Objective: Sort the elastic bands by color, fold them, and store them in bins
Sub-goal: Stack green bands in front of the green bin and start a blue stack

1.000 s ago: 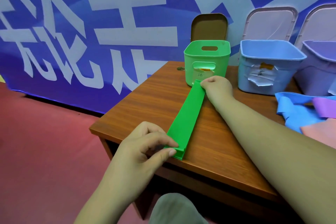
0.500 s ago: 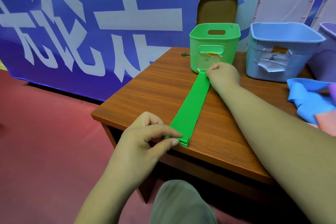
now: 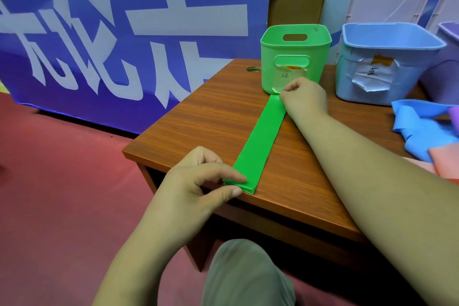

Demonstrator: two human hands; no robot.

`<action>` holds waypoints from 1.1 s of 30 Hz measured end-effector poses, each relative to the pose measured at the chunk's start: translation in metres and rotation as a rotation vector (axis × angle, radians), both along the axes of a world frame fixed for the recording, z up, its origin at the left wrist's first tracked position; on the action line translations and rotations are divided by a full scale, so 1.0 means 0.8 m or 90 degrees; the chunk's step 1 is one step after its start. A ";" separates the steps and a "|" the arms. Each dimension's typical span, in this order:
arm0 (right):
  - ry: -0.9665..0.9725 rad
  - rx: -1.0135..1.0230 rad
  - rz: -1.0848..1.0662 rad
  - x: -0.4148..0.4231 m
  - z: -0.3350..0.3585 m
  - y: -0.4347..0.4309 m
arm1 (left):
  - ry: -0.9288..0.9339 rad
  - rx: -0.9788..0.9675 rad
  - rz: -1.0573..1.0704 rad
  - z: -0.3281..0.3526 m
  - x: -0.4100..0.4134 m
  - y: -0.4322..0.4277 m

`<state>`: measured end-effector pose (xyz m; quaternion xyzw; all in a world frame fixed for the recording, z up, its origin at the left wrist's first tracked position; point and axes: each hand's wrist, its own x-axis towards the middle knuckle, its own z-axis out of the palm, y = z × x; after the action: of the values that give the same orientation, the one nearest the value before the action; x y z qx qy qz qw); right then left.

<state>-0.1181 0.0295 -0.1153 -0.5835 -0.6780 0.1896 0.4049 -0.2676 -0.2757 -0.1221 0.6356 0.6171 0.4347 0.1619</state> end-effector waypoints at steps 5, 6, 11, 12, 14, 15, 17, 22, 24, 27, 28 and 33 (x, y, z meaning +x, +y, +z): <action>0.018 0.007 -0.027 0.005 0.004 -0.009 | 0.012 -0.015 0.010 0.005 0.001 0.001; 0.013 0.005 -0.023 0.005 0.006 -0.013 | 0.018 -0.017 0.012 0.009 0.001 0.001; -0.047 -0.032 0.067 0.023 0.024 -0.030 | 0.027 0.019 0.007 0.035 0.018 0.007; -0.060 -0.043 0.089 0.031 0.030 -0.036 | 0.033 0.027 -0.002 0.042 0.026 0.008; -0.082 -0.047 0.127 0.056 0.043 -0.045 | 0.048 0.041 -0.029 0.054 0.046 0.013; -0.083 -0.041 0.141 0.073 0.051 -0.050 | 0.052 0.049 -0.044 0.059 0.058 0.016; -0.080 -0.032 0.163 0.113 0.071 -0.061 | 0.056 0.068 -0.079 0.068 0.086 0.025; -0.139 -0.007 0.131 0.243 0.115 -0.084 | 0.078 0.092 -0.205 0.085 0.177 0.059; -0.144 0.002 0.099 0.300 0.120 -0.090 | 0.098 0.105 -0.252 0.091 0.218 0.077; -0.133 0.029 0.043 0.384 0.118 -0.093 | 0.105 0.097 -0.293 0.098 0.278 0.106; -0.133 0.045 0.029 0.408 0.115 -0.094 | 0.111 0.091 -0.301 0.100 0.296 0.117; -0.148 0.153 -0.022 0.502 0.091 -0.105 | 0.139 0.056 -0.329 0.119 0.382 0.175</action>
<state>0.2838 -0.0548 -0.0426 -0.5601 -0.7281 0.0317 0.3939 0.0380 -0.1360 -0.0271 0.8214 0.4287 0.3345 0.1719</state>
